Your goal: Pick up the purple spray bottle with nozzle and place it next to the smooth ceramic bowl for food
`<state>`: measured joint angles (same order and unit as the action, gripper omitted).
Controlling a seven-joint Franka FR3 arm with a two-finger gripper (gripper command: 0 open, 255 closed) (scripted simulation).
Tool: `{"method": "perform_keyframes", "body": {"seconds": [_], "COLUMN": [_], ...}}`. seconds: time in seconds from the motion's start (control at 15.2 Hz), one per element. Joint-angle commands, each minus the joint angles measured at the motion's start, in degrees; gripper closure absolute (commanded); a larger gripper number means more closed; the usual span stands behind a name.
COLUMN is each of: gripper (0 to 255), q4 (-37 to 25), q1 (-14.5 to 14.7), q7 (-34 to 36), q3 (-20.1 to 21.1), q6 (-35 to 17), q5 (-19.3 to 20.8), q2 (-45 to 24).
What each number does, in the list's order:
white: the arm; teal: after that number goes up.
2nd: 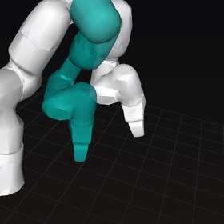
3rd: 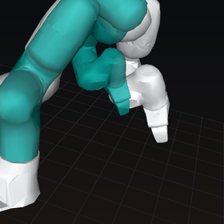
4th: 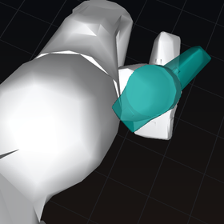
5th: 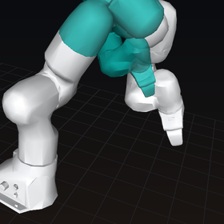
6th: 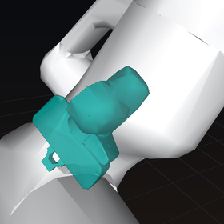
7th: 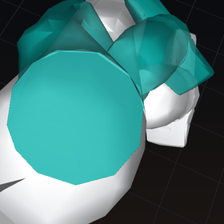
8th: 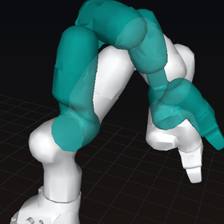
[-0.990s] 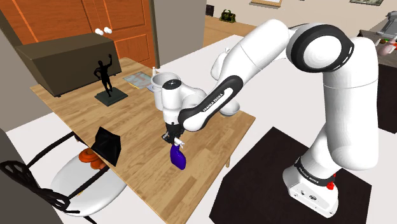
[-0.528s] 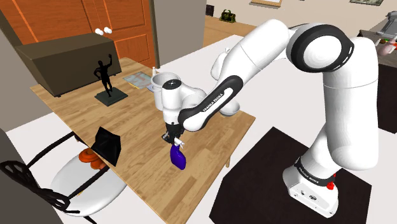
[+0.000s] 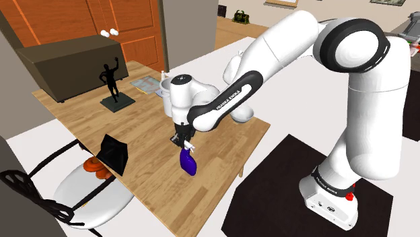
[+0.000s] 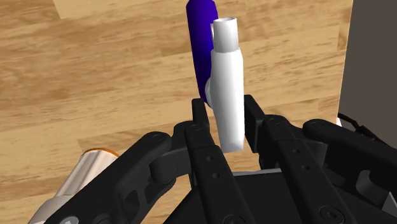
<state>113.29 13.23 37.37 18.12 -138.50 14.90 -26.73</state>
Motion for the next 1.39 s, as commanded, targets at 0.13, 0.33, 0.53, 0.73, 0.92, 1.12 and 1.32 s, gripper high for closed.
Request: {"method": "perform_keyframes", "body": {"seconds": [0.13, 0.33, 0.53, 0.73, 0.92, 1.12, 1.32], "gripper": [255, 255, 255, 255, 255, 255, 255], "q4": [-0.2, -0.4, -0.8, -1.3, -1.9, -2.7, -3.5], "q1": [-0.6, -0.9, -1.2, -1.5, -1.7, -1.9, -2.1], "q7": [-0.9, -1.4, -2.0, -2.6, -3.1, -3.6, -4.1], "q3": [0.7, 1.2, 1.6, 2.0, 2.3, 2.6, 2.8], "q6": [2.2, 4.0, 5.7, 7.6, 9.4, 11.3, 13.3], "q5": [-1.1, -2.0, -2.8, -3.6, -4.3, -5.0, -5.7], "q2": [2.1, 3.7, 5.2, 6.6, 8.0, 9.3, 10.5]}}
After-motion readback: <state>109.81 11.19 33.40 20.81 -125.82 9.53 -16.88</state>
